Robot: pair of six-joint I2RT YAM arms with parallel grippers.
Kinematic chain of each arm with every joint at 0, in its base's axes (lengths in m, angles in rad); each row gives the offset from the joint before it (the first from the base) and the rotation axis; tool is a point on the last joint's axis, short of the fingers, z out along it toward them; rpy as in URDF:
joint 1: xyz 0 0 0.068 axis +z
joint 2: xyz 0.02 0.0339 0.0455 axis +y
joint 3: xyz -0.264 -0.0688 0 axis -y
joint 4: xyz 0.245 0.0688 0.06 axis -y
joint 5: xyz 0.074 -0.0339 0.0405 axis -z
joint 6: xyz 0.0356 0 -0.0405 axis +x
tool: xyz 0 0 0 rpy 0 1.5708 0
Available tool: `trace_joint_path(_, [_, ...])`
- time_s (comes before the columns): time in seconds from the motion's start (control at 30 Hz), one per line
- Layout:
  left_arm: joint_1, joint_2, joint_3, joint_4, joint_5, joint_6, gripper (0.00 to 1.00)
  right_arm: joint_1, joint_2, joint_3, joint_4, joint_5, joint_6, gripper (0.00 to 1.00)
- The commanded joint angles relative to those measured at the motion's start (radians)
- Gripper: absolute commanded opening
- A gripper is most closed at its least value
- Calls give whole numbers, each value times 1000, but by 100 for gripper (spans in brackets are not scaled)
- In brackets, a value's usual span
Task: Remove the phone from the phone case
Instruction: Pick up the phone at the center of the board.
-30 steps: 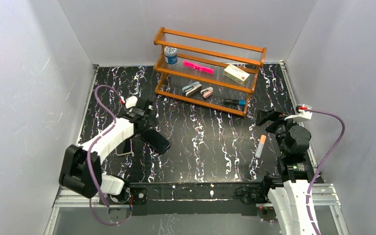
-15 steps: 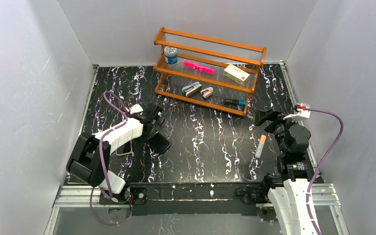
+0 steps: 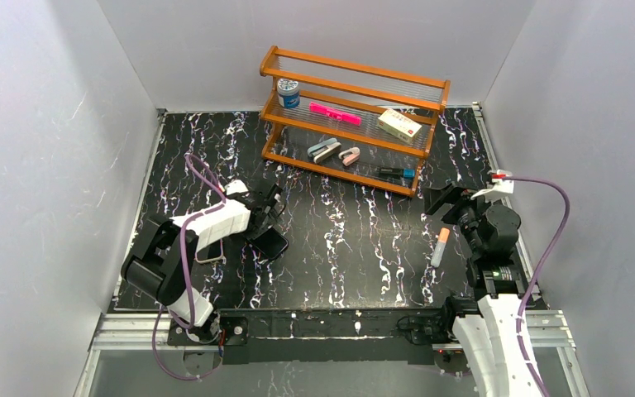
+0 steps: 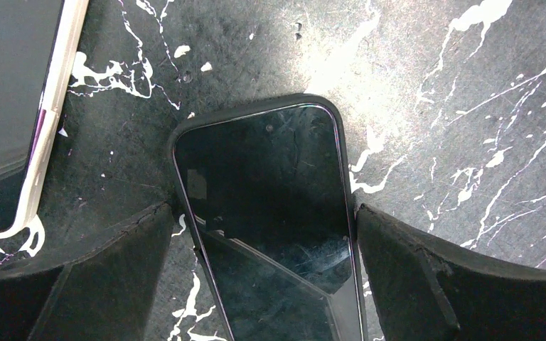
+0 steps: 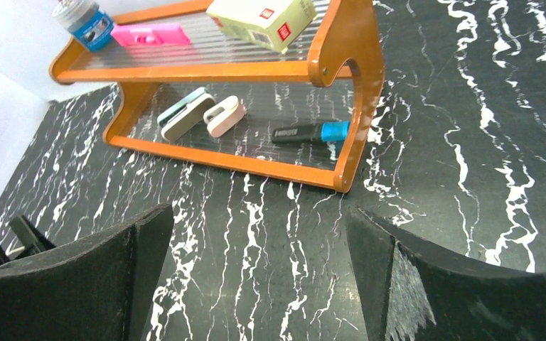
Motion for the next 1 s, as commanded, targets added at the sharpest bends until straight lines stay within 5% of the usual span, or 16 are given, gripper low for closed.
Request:
trace_joint_path(0.0, [-16, 36, -52, -15, 28, -49, 97, 1, 32, 17, 63, -102, -43, 99])
trace_joint_path(0.13, [-23, 37, -56, 2, 33, -34, 86, 1, 98, 33, 63, -232, -46, 99])
trace_joint_path(0.43, [-29, -41, -111, 147, 128, 36, 43, 48, 247, 10, 176, -475, 66, 99])
trace_joint_path(0.7, [-31, -125, -148, 280, 262, 63, 13, 583, 488, 0, 347, -135, 137, 99])
trace_joint_path(0.97, [-32, -218, -197, 388, 331, 88, 1, 789, 787, 56, 597, -78, 240, 99])
